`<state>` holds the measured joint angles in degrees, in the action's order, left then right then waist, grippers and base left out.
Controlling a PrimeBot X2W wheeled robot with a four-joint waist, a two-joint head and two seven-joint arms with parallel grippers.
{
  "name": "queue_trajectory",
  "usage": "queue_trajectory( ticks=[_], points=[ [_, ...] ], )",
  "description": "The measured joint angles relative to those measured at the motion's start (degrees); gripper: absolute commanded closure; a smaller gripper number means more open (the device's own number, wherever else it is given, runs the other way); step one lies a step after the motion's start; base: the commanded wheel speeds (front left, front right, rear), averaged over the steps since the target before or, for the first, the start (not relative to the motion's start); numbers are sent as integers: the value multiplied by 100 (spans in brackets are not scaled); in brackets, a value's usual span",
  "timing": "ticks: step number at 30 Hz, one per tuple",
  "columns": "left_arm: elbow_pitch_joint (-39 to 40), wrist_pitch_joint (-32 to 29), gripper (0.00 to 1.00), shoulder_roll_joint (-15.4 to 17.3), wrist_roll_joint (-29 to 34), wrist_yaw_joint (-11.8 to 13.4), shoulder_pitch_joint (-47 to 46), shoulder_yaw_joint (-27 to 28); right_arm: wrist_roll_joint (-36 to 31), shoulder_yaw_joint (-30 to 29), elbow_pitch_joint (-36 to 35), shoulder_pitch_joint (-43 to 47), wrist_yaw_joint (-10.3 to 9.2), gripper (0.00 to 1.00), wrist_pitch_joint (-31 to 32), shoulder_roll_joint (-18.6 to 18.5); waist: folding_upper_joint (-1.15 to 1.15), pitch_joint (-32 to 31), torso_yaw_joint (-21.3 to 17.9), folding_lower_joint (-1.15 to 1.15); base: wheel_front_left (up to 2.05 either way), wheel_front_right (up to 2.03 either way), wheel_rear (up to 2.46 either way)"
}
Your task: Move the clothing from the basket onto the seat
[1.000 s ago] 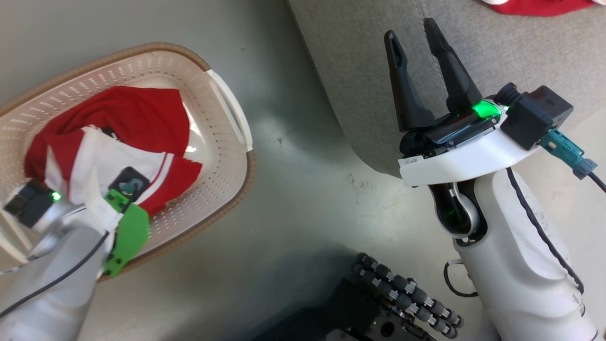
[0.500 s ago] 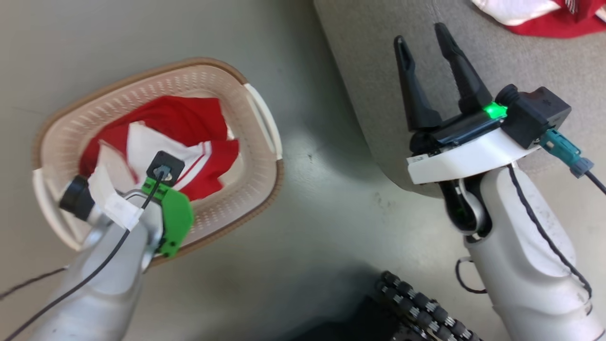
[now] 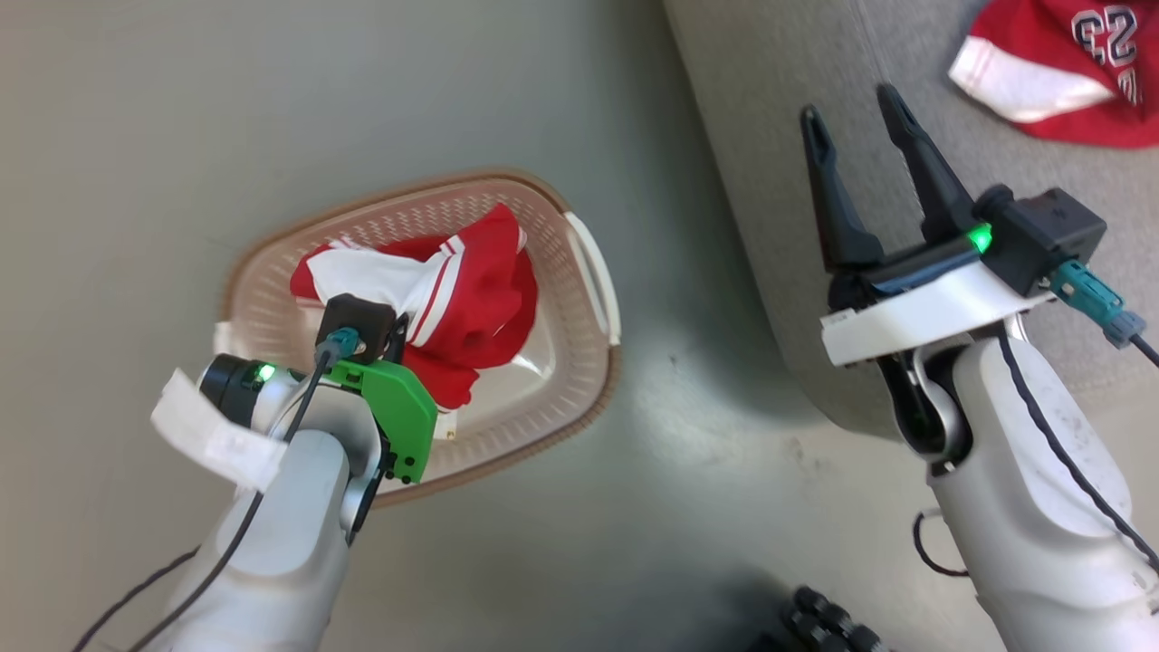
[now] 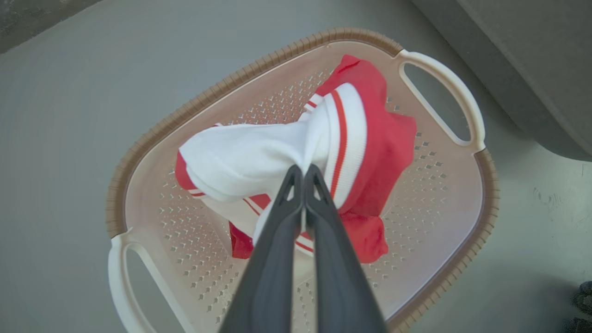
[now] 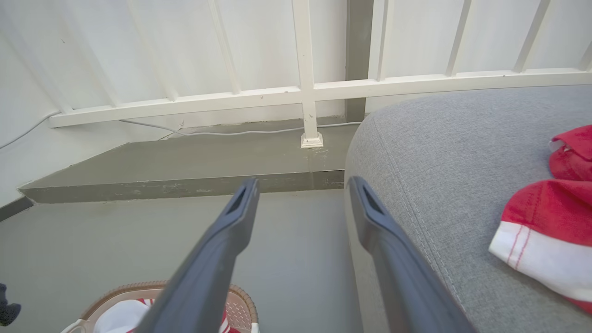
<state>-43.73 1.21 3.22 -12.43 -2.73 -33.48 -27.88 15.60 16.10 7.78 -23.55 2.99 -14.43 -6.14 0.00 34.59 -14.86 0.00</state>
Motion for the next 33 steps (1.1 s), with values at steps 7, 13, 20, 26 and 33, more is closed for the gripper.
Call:
queue_trajectory(
  ticks=[7, 13, 20, 26, 33],
  points=[
    [203, 571, 100, -54, -270, 7, 232, 159, -54, -53, 243, 296, 0, 0, 0, -143, 0, -526, 382, 0, 0, 0, 0],
    [355, 989, 100, -58, -511, 32, 530, 215, -55, -65, 500, 646, -2, 0, 0, -197, 0, -1090, 751, 0, 0, 0, 0],
    [542, 1138, 100, -62, -745, 31, 806, 241, -51, -48, 720, 1013, -5, 0, 0, -196, 0, -1688, 1047, 0, 0, 0, 0],
    [907, 1223, 100, -67, -746, 32, 925, 258, -33, 69, 801, 1260, -5, 0, 2, -108, 0, -2191, 1221, 0, 0, 0, 0],
    [1521, 1272, 100, -73, -756, 75, 976, 338, 14, 107, 801, 1488, -7, 0, 38, -108, 0, -2665, 1355, -1, 0, 0, 0]
  ],
)
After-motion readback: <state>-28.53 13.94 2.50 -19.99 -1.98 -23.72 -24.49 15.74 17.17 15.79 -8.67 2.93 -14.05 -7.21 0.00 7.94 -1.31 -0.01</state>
